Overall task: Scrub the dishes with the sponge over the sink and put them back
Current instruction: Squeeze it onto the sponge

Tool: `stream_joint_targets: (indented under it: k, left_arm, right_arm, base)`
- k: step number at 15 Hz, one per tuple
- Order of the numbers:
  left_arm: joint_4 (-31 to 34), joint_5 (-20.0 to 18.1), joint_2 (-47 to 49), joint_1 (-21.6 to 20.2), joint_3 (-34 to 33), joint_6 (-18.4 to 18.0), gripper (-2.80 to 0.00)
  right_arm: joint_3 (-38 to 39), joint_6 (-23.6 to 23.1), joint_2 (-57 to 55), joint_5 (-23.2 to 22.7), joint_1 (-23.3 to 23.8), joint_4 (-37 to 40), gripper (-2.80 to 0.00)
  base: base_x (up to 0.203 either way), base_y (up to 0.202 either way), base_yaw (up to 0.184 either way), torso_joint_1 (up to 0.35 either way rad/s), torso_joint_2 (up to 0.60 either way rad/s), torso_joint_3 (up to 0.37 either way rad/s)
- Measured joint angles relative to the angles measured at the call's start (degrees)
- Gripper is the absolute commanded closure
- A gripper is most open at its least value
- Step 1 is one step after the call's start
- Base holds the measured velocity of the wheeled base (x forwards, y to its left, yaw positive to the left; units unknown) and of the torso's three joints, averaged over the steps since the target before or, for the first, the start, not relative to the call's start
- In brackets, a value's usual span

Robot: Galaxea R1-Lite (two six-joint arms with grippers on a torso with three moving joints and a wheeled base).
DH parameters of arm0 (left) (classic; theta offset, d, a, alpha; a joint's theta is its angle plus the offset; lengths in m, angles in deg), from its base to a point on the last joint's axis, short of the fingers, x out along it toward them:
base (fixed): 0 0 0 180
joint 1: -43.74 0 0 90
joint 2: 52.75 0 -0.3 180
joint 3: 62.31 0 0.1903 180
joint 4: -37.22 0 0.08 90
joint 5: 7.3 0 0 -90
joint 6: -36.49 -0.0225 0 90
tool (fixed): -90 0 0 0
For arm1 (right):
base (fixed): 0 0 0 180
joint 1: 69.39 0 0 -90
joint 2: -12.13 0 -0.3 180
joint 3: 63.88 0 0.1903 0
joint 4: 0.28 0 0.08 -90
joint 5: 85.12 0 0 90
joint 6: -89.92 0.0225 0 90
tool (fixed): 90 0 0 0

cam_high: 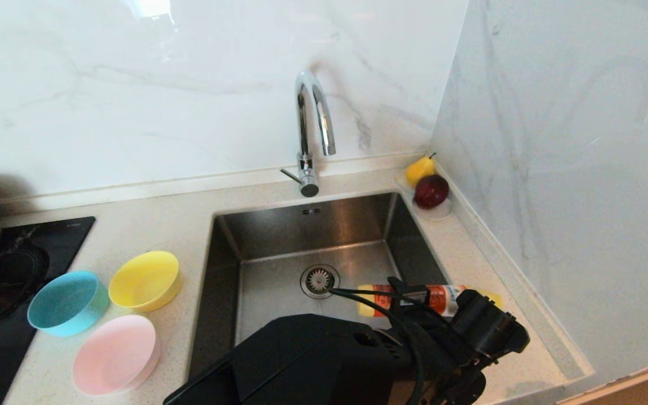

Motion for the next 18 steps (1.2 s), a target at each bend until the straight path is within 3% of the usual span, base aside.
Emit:
stream_joint_targets:
  k: [18]
  left_arm:
    - [-0.52, 0.91, 0.74, 0.0, -0.44, 1.09, 0.0]
  right_arm:
    - [0.0, -0.01, 0.0, -0.02, 0.02, 0.01, 0.0]
  base:
    - [0.0, 0.0, 0.0, 0.0, 0.0, 0.0]
